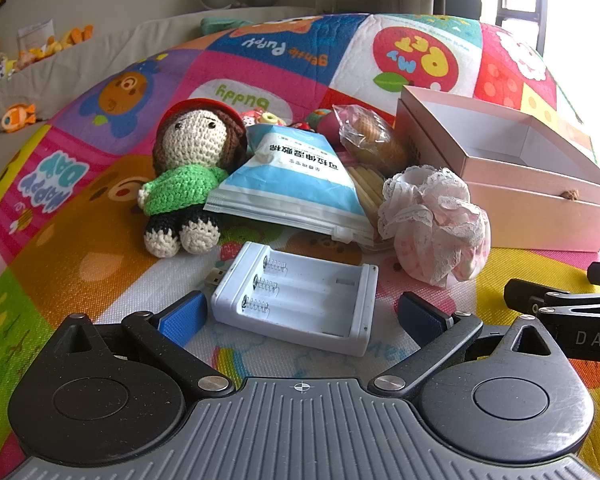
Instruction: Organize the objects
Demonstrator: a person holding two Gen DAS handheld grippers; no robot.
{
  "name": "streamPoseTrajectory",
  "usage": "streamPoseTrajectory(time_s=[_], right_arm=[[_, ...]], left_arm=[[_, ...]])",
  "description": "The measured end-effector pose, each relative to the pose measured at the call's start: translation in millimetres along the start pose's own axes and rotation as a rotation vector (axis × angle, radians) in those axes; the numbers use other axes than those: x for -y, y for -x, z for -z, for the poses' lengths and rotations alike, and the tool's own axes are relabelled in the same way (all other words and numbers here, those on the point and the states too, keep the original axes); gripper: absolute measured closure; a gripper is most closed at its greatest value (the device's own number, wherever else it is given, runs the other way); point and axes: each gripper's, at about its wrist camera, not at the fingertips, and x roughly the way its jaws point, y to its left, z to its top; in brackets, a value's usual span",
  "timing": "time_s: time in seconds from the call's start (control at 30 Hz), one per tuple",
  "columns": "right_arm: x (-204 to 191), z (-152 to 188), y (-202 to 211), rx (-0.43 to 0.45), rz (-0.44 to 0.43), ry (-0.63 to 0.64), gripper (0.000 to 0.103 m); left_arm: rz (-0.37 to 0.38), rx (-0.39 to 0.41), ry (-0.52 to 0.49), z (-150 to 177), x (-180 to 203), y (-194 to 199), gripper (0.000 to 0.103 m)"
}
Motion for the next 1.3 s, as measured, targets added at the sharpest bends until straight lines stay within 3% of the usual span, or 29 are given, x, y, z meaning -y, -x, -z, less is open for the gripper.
streamPoseTrajectory(time_s=[1.3], right_arm=[[0.0, 0.4, -0.1, -0.001, 0.001, -0.001, 0.000]], left_arm=[[-0.010, 0.000, -0.006, -2.9, 3.9, 0.9, 0.000]])
